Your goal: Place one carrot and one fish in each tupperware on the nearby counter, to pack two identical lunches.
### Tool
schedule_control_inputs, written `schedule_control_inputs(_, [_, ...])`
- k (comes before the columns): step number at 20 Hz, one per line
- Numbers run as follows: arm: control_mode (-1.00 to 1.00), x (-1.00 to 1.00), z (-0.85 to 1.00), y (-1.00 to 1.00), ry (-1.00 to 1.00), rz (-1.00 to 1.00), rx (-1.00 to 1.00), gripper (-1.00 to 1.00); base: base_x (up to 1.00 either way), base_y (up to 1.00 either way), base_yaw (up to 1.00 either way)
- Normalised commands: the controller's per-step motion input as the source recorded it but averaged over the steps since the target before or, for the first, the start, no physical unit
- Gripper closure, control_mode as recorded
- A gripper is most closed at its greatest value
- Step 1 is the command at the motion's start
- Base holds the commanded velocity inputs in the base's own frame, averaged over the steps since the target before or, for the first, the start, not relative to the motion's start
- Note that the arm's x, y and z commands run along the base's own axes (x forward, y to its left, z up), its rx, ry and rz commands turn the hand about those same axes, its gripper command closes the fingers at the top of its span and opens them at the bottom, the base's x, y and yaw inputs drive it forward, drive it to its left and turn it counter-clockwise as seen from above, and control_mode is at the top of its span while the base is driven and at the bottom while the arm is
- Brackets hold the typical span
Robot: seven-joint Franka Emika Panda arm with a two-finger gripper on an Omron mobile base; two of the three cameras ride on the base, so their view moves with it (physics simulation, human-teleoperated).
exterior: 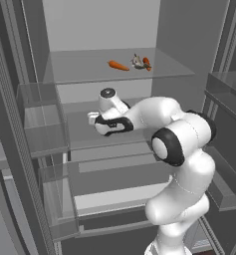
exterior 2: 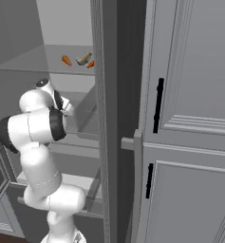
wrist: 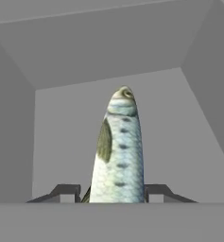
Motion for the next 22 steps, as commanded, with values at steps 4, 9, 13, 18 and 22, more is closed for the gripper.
schedule_control_inputs(4, [-1.0,-1.0,0.99,-0.72,-0.33,0.0,0.02,1.0,0.0,0.0,0.0])
schedule_control_inputs(9, [-1.0,-1.0,0.71,-0.71,-0.27,0.0,0.0,1.0,0.0,0.0,0.0])
schedule_control_inputs(13, [-1.0,-1.0,0.76,-0.74,-0.14,0.0,0.0,1.0,0.0,0.0,0.0])
schedule_control_inputs(18, [-1.0,-1.0,0.98,-0.63,0.11,0.0,0.0,1.0,0.0,0.0,0.0])
schedule_control_inputs(22, [-1.0,-1.0,0.37,-0.13,0.51,0.01,-0.14,1.0,0.0,0.0,0.0])
